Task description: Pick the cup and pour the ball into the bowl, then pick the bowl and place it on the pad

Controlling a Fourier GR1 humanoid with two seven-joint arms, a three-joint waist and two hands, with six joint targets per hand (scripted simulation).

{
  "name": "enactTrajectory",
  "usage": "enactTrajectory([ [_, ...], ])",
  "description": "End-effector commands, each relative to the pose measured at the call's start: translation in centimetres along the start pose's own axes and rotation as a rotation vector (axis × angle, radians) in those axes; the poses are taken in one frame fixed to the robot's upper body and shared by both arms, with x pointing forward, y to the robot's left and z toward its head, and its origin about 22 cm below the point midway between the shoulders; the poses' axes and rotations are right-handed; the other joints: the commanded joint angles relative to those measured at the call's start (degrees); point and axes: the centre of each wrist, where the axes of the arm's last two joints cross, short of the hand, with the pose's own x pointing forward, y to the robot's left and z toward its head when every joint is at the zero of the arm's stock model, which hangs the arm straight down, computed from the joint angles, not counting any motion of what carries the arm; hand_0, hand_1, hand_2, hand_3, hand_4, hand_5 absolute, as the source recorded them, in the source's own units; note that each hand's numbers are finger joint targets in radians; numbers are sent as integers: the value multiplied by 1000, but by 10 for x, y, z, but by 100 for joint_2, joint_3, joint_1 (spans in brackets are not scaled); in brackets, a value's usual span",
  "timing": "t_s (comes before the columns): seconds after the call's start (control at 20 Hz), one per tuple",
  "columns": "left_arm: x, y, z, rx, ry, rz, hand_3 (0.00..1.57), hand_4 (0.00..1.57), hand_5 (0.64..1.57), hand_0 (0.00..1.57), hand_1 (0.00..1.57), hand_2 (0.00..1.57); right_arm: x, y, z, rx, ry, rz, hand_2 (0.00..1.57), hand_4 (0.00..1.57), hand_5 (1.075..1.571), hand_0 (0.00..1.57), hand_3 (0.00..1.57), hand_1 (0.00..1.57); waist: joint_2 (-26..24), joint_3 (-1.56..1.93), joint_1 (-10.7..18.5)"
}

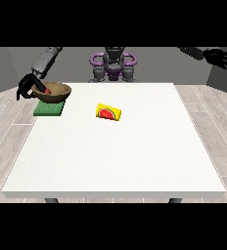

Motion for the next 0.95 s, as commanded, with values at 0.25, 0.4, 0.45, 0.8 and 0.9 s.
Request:
enactTrajectory([
  [0.25, -1, 11, 0, 18, -27, -20, 0, 1174, 1549, 0, 0, 0, 14, -14, -11, -13, 45, -5, 562, 0, 1518, 420, 917, 420, 178, -3, -115],
  [0.4, 5, 22, 6, 10, -5, -4, 0, 1178, 1549, 0, 0, 0, -7, -5, -6, 13, 50, -6, 363, 0, 1412, 0, 444, 0, 18, -1, 13],
  [0.45, 7, 2, -1, -26, 14, -10, 0, 1178, 1550, 0, 0, 0, -13, 0, -5, 13, 90, 7, 184, 0, 1392, 0, 118, 0, -162, 2, 84],
  [0.8, -37, -96, 16, -140, 250, 36, 0, 902, 1559, 0, 0, 0, 26, -11, -17, 103, 142, 80, 0, 269, 1378, 0, 99, 0, -1655, -4, -52],
  [0.9, -40, -95, 13, -101, 291, 16, 0, 902, 1559, 0, 0, 0, 56, 20, -18, 219, 61, 4, 0, 476, 1434, 0, 0, 0, -1944, -8, -280],
])
